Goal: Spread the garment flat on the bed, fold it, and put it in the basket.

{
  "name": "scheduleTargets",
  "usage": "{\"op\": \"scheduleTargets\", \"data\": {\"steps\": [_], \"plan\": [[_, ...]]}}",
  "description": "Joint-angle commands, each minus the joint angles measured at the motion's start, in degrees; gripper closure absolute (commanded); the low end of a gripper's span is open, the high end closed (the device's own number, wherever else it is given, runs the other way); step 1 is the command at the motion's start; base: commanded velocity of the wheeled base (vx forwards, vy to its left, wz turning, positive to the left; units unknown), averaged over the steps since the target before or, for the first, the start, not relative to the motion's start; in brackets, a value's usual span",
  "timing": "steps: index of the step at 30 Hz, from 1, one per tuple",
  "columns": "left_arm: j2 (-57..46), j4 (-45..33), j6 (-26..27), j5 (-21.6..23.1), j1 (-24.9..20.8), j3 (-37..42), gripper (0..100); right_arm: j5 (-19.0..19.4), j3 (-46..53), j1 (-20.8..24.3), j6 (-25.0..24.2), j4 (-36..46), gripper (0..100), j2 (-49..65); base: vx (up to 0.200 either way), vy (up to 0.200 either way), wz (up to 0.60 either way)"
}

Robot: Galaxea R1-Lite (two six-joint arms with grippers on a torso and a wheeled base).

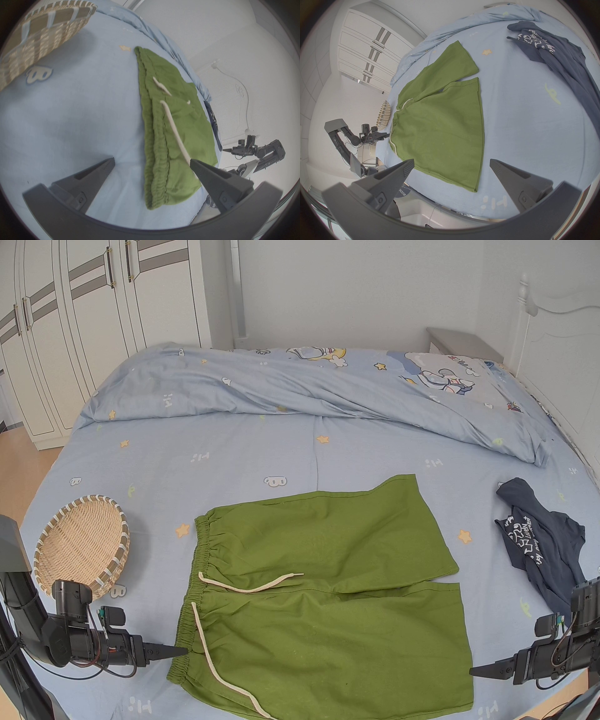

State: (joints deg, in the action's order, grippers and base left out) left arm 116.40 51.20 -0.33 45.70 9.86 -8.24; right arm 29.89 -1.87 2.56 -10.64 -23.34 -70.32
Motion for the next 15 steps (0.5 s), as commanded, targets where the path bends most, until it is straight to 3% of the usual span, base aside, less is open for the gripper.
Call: {"op": "scheduleTargets", "data": {"steps": [1, 11, 15], "plan": [[1.5, -0.3, 0.9, -0.6, -0.6, 3.5, 0, 0.1, 1.9, 0.2, 0.0, 0.2, 0, 2.2, 0.000, 0.000, 0.00], [-3.5, -0.4, 0.5, 0.0, -4.0, 8.2, 0, 0.2, 1.9, 0.3, 0.2, 1.8, 0, 2.2, 0.000, 0.000, 0.00], [-3.0, -0.2, -0.1, 0.0, -8.1, 8.2, 0, 0.2, 1.9, 0.6, 0.4, 2.3, 0, 2.4, 0.000, 0.000, 0.00]]}}
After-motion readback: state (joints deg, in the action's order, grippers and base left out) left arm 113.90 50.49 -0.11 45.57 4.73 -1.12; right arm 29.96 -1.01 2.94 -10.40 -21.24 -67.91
